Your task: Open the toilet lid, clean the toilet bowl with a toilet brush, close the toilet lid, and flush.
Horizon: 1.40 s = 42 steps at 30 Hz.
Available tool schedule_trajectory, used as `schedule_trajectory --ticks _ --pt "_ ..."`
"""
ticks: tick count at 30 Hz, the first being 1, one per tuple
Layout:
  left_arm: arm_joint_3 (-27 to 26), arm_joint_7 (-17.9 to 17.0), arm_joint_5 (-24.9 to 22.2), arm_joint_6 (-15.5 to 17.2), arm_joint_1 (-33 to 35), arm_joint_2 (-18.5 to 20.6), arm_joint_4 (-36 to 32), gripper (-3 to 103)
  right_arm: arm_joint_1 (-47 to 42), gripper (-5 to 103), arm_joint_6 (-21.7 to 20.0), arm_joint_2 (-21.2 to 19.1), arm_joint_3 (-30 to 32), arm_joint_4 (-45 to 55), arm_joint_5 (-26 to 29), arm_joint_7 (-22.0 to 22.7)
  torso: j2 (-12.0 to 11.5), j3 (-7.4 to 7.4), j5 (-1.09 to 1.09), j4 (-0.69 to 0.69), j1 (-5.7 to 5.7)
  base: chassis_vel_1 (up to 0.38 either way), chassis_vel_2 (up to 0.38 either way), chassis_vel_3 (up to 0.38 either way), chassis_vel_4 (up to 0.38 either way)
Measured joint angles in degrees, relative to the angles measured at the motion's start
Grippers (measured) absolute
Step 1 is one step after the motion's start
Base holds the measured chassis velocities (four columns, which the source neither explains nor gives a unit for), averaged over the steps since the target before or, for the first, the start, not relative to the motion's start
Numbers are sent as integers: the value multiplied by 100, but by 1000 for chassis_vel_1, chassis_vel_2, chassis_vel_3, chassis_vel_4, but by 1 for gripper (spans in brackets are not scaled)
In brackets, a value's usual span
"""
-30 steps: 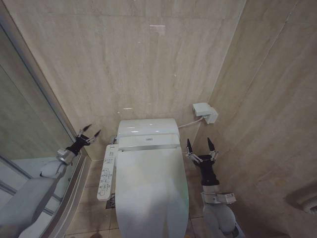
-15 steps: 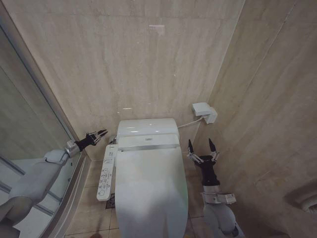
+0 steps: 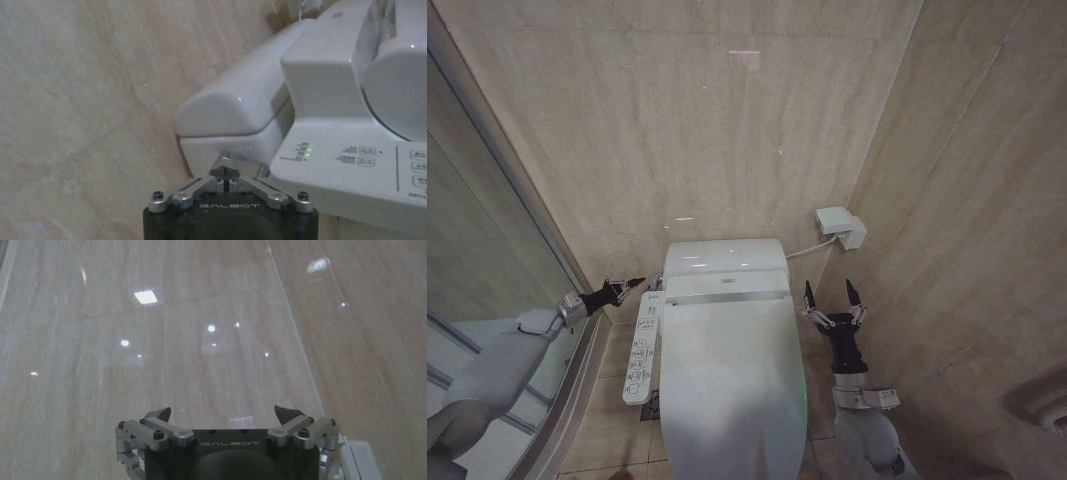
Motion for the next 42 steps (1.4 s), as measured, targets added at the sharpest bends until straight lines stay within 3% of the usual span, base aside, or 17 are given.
schedule_trajectory --ticks 25,42 --pt "-33 -56 105 17 -17 -391 436 0 -32 100 27 -12 11 -18 -11 -7 0 -1 0 3 -1 0 0 0 0" --pt "-18 -304 346 39 -90 -623 648 0 -12 100 51 -46 29 -78 -4 -1 0 0 1 1 -1 0 0 0 0"
